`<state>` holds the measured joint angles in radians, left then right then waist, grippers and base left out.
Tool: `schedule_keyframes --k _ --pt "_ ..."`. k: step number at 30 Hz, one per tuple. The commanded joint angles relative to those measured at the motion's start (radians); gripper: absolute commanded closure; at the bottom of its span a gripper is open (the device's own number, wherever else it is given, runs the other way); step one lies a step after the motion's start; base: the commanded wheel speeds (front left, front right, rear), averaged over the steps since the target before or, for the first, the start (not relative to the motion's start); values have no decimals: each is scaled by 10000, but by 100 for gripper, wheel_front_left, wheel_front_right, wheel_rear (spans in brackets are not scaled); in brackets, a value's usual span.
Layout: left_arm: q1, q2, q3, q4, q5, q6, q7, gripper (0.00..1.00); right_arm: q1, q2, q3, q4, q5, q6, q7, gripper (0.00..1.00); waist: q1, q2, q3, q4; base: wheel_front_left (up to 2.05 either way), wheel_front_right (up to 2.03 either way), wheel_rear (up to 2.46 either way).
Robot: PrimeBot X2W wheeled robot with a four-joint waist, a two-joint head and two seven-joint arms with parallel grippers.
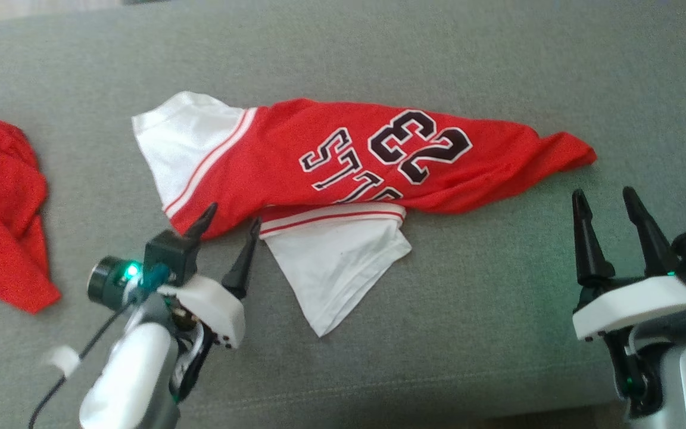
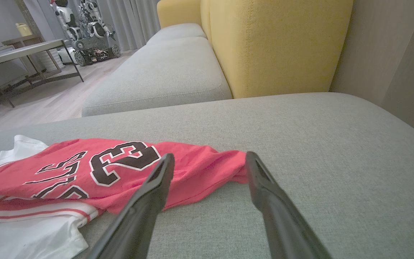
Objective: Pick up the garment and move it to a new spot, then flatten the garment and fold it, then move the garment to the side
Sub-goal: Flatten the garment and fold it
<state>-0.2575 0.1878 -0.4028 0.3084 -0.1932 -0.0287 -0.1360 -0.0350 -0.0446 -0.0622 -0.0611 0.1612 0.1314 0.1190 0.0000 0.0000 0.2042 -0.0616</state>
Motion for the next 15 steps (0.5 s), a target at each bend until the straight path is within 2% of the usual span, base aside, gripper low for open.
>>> schedule_keyframes --k 1,6,7,8,15 --pt "-633 195 338 189 121 -79 75 0 -401 -57 278 -334 113 -7 -118 0 0 0 336 -289 0 0 0" --pt "-1493 229 386 1595 147 -119 9 0 -525 -57 293 -151 270 -7 -319 0 0 0 695 -568 0 0 0" --pt "-1643 230 425 1716 137 -110 -142 45 -539 -57 271 -120 287 -7 -358 0 0 0 740 -598 0 0 0" --pt "-1783 232 470 1780 124 -95 -321 100 -550 -57 243 -91 313 -7 -396 0 0 0 775 -614 0 0 0" --pt "-2730 348 696 1174 104 -92 -949 100 -653 -57 145 -1 480 -7 -515 0 0 0 1058 -640 0 0 0"
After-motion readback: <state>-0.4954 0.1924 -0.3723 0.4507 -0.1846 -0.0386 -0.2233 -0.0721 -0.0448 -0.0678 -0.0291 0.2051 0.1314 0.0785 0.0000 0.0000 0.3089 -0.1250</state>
